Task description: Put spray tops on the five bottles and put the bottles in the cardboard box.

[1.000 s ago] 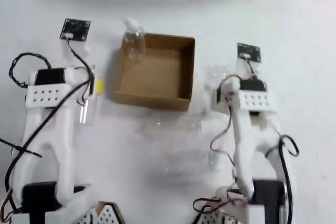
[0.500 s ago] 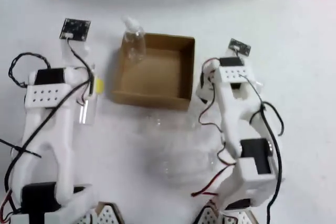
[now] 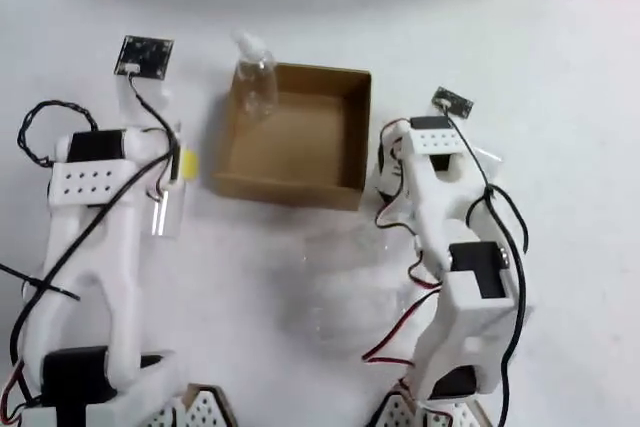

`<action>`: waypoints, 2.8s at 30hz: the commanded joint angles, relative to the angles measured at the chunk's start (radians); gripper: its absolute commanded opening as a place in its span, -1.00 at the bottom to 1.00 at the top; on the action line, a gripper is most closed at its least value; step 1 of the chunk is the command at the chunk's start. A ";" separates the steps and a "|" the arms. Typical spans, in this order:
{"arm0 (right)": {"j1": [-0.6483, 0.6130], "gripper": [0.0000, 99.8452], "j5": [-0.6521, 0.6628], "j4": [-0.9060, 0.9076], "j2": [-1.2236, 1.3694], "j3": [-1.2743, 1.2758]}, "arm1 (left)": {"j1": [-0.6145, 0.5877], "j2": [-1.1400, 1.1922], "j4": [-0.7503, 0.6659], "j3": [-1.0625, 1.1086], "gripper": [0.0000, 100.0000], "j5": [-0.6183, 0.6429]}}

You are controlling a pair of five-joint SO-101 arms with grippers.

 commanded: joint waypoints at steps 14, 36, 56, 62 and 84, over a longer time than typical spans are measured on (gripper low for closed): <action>0.033 -0.97 0.103 0.079 -0.357 -0.041 | 0.002 -0.073 -0.026 -0.005 -0.96 0.008; -0.010 -0.97 0.598 0.061 -1.181 -0.038 | 0.071 -0.765 0.061 0.038 -0.90 0.018; -0.028 -0.97 0.575 -0.631 -1.517 -0.041 | 0.344 -1.322 -0.288 0.502 -0.90 0.018; -0.237 -0.97 0.502 -0.797 -1.508 -0.043 | 0.441 -1.325 -0.371 0.582 -0.90 0.018; -0.674 -0.97 0.700 -0.661 -1.184 -0.041 | 0.358 -1.561 -0.479 0.914 -0.90 0.017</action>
